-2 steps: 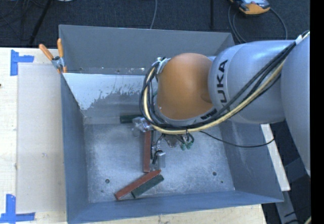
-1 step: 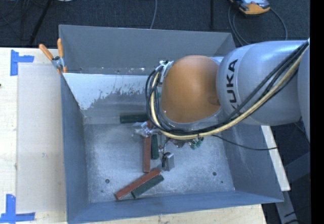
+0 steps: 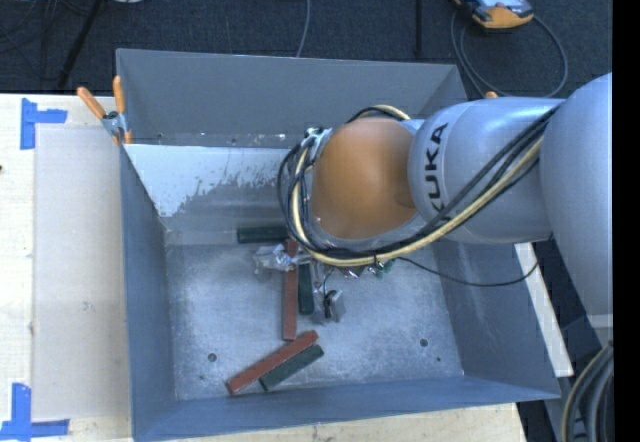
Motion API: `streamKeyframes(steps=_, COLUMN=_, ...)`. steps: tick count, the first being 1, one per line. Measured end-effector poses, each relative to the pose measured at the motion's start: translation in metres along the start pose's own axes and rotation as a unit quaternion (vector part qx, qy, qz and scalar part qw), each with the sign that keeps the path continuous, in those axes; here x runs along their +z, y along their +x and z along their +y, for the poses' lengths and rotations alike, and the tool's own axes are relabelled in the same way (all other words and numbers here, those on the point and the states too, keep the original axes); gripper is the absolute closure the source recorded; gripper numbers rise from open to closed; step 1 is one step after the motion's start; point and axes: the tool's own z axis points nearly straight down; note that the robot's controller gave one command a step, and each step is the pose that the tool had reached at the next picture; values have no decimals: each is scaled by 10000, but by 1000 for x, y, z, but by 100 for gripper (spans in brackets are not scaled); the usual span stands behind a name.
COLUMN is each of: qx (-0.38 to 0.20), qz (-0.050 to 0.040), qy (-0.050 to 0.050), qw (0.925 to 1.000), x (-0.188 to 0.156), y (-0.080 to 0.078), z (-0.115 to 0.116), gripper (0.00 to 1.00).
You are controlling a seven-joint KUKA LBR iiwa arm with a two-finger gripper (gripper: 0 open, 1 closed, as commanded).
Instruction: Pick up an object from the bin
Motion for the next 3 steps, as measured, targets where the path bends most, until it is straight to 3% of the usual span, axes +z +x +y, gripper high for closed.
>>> streamKeyframes(steps=1, qx=-1098, qz=13, qy=-23, qw=9940, x=7, y=-6, z=-8, gripper=100)
streamKeyframes(steps=3, qx=-1084, qz=20, qy=-34, qw=9941, x=4, y=-5, z=-8, gripper=100)
